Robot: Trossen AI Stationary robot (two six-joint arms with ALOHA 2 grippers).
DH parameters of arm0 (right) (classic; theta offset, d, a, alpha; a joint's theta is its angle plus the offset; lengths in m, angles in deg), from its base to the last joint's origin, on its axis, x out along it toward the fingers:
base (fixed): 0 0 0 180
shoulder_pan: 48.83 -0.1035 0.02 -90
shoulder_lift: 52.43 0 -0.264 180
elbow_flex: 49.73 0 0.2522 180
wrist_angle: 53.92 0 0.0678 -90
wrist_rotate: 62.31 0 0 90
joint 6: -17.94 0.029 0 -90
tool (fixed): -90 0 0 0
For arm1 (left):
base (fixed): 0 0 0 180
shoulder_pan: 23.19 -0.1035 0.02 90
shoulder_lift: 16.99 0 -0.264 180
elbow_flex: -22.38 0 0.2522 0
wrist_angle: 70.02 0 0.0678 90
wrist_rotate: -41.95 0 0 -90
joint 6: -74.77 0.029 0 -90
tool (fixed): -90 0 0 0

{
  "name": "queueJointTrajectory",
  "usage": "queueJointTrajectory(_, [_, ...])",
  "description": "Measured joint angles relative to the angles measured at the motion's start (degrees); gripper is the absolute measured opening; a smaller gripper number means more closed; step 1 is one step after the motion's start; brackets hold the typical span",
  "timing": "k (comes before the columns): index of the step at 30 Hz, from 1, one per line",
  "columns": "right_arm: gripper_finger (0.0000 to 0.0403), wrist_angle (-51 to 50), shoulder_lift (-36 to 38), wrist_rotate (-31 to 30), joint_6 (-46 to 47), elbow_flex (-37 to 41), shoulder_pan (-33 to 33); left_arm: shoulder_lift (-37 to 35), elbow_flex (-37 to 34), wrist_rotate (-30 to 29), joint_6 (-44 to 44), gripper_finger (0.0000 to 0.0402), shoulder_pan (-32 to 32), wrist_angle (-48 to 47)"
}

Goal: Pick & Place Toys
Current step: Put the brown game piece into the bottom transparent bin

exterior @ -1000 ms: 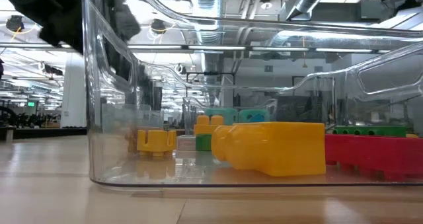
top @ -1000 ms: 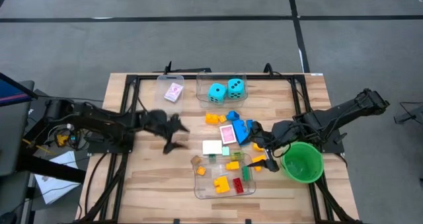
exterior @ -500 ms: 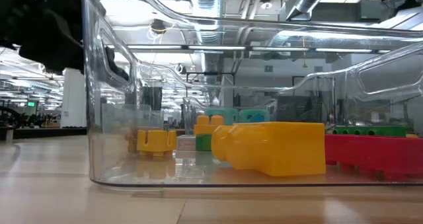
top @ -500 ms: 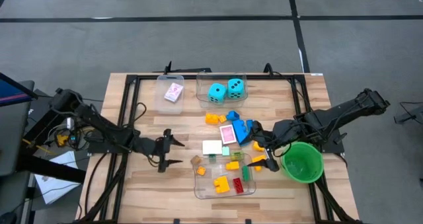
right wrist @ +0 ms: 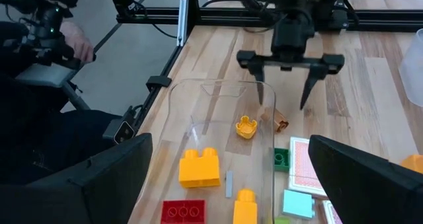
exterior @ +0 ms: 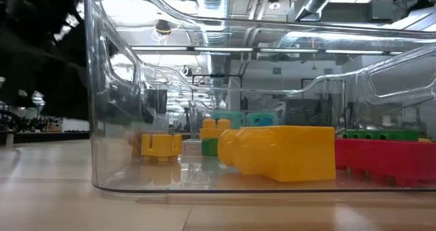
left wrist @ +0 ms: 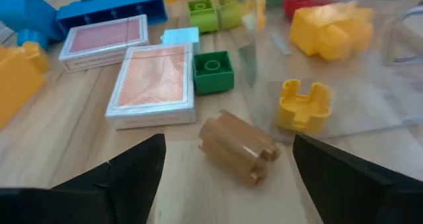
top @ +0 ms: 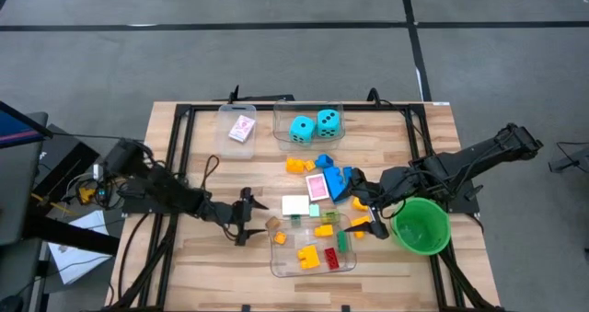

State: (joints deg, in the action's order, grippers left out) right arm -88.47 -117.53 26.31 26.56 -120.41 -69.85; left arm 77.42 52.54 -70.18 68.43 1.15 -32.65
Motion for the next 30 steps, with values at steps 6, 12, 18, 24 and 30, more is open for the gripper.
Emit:
queueJointTrajectory(6, [0.0397,0.0,0.0,0.0,0.0,0.0,0.0,7.3,3.2,0.0,0.4,0.0325,0.0,4.7])
queueJointTrajectory(12, [0.0397,-0.2,0.0,0.0,0.0,0.0,0.0,11.2,4.9,0.0,0.3,0.0324,0.0,4.4])
queueJointTrajectory(18, [0.0397,-0.2,0.0,0.0,0.0,0.0,0.0,11.6,5.2,-0.2,0.2,0.0315,-0.7,4.3])
queueJointTrajectory(24, [0.0397,-0.2,0.0,0.0,0.0,0.0,0.0,11.6,5.2,-0.4,-1.9,0.0276,-2.9,3.3])
queueJointTrajectory(30, [0.0397,-0.2,0.0,0.0,0.0,0.0,0.0,11.4,5.3,-0.4,-3.3,0.0196,-3.6,1.3])
